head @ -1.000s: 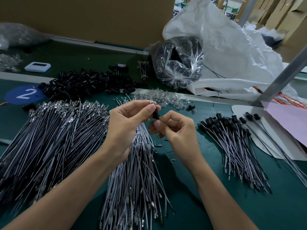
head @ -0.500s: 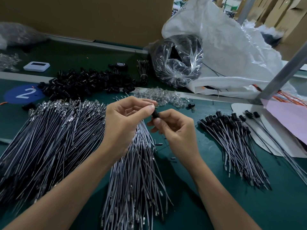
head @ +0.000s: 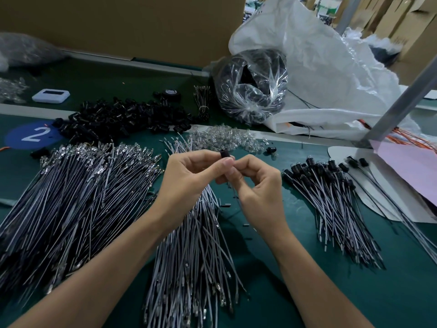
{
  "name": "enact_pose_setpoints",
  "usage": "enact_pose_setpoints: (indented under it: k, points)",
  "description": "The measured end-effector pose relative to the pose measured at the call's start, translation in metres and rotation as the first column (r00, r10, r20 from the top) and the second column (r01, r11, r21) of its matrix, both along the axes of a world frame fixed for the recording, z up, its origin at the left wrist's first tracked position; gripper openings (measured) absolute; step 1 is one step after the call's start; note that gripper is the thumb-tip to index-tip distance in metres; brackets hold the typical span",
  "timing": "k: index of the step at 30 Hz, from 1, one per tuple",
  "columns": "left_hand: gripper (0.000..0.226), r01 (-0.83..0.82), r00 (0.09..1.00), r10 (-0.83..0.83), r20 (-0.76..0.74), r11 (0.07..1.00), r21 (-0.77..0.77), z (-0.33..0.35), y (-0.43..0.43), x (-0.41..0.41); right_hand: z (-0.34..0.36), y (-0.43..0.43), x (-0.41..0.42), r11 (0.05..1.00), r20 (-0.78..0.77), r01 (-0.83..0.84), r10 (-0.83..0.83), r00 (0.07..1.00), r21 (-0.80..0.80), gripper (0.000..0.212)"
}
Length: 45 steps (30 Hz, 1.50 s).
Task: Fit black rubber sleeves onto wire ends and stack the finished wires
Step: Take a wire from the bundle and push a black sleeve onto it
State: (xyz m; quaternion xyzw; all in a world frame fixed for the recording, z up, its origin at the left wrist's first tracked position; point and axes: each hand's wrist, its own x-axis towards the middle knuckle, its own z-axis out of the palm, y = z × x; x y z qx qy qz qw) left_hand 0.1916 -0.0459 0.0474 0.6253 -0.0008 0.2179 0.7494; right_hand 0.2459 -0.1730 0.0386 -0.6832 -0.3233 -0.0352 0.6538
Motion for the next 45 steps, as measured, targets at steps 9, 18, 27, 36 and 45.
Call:
enact_pose_setpoints:
  k: [9, 18, 27, 36, 45]
  points:
    - [0.017, -0.058, 0.992, 0.072, 0.106, 0.990, -0.128, 0.006, -0.013, -0.001, -0.001, 0.003, 0.000, 0.995, -0.022, -0.050, 0.052, 0.998, 0.085, 0.018]
    - [0.018, -0.051, 0.984, 0.066, 0.166, 0.994, -0.096, 0.010, -0.013, -0.003, -0.002, 0.004, -0.002, 0.983, -0.008, -0.087, 0.089, 0.996, 0.161, 0.021]
    - [0.016, -0.038, 0.996, 0.039, 0.082, 0.999, -0.019, 0.008, -0.008, -0.004, 0.004, 0.002, -0.003, 0.972, -0.084, -0.064, 0.085, 0.993, 0.227, 0.009]
    - [0.011, -0.062, 0.985, 0.090, 0.149, 0.981, -0.186, 0.013, -0.005, -0.004, 0.003, 0.002, -0.004, 0.975, -0.121, -0.079, 0.106, 0.987, 0.208, 0.010]
    - [0.009, -0.032, 0.993, 0.064, 0.103, 0.958, -0.285, 0.012, -0.002, -0.004, 0.001, 0.003, -0.004, 0.980, -0.110, -0.064, 0.086, 0.990, 0.191, 0.012]
